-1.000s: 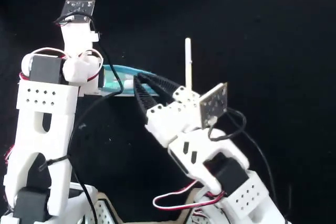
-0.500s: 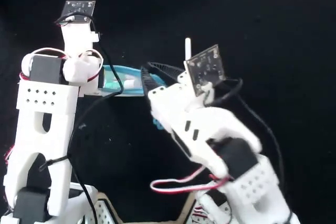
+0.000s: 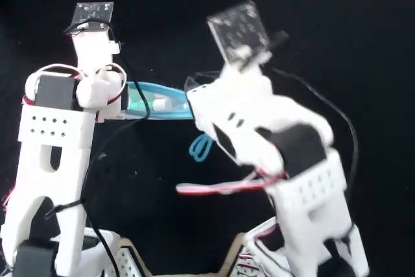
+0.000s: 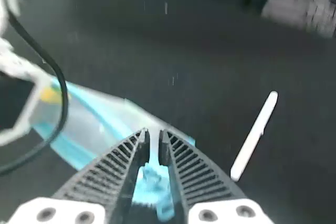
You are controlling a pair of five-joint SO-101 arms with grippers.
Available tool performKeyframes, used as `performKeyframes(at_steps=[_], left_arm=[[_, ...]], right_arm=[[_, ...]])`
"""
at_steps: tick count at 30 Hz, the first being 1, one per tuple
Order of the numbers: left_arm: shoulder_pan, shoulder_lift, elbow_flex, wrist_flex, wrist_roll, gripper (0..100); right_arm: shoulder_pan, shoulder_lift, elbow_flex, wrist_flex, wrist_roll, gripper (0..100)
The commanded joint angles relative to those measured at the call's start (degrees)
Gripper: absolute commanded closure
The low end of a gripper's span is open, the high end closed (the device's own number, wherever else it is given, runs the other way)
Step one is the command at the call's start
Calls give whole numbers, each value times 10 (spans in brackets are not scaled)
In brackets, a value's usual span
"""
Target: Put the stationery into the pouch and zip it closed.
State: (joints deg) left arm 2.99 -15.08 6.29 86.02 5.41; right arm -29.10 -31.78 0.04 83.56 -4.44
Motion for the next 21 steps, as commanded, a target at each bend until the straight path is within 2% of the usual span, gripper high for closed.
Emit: performKeyframes(at_steps=[1, 7, 13, 19, 21], left_arm=[[6, 34, 33, -18, 7, 970], [6, 34, 32, -19, 7, 970], [6, 5, 46, -20, 19, 970], [-16, -96, 141, -99, 26, 970], [-13, -120, 160, -104, 25, 970]], right_arm=[[-16, 46, -103, 78, -7, 955], [-49, 53, -115, 112, -8, 955], [-30, 52, -42, 64, -77, 953], [-26, 52, -14, 33, -84, 952], [-26, 53, -12, 29, -84, 952]])
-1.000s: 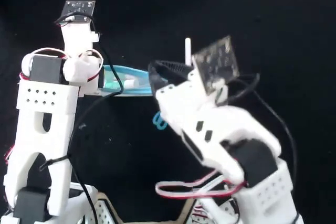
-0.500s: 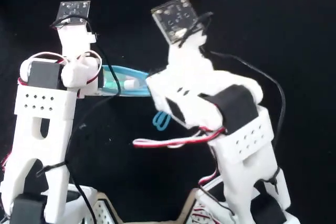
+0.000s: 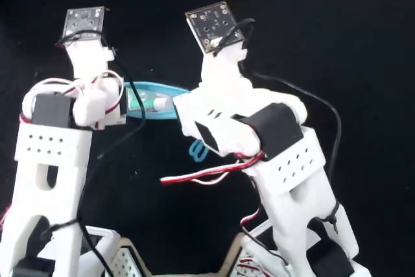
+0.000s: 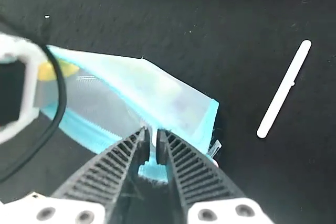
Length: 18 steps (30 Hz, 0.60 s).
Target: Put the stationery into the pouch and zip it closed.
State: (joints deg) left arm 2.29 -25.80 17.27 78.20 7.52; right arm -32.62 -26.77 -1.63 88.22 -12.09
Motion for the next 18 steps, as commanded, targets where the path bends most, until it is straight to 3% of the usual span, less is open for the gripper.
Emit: performKeyframes(at_steps=[1, 11, 18], left_arm=[[-4, -22, 57, -26, 3, 970], [17, -26, 72, -26, 2, 970], [26, -26, 75, -27, 2, 970]], right_arm=[[9, 3, 5, -19, -7, 952], [10, 7, 9, -15, -3, 951], [-4, 87, 3, 21, 19, 951]])
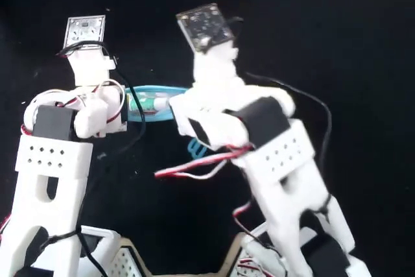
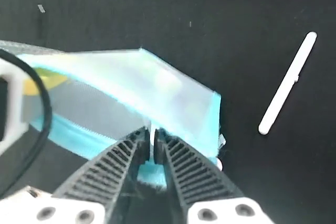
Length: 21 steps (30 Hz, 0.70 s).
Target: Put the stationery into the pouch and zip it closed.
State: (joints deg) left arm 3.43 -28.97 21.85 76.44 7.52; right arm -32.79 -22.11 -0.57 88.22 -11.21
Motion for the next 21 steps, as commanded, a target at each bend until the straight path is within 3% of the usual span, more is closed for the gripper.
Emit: performKeyframes(at_steps=[1, 12, 17, 21], left_arm=[[15, 4, 29, -10, 2, 970], [19, 6, 30, -10, 1, 970], [18, 6, 30, -10, 1, 970], [15, 6, 29, -10, 1, 970]], right_arm=[[-5, 46, -19, 33, 12, 951], [-6, -3, -153, 80, 14, 949], [-2, -78, -160, 76, 14, 831], [89, -117, -159, 69, 13, 856]])
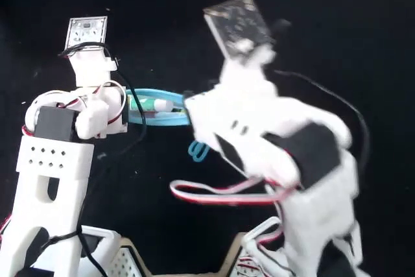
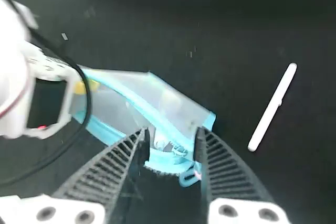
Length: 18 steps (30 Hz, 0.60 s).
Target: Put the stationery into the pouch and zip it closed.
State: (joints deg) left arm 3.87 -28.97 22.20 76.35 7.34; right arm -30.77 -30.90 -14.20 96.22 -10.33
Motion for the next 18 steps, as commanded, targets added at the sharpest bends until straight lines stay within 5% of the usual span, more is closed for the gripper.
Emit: performKeyframes(at_steps=[1, 7, 18], left_arm=[[10, 6, 26, -9, 0, 970], [10, 6, 27, -9, -20, 970], [10, 6, 30, -9, -21, 970]], right_arm=[[111, -27, -22, -16, 3, 865], [275, 110, 28, -42, 4, 871], [274, 501, -37, -241, 4, 871]])
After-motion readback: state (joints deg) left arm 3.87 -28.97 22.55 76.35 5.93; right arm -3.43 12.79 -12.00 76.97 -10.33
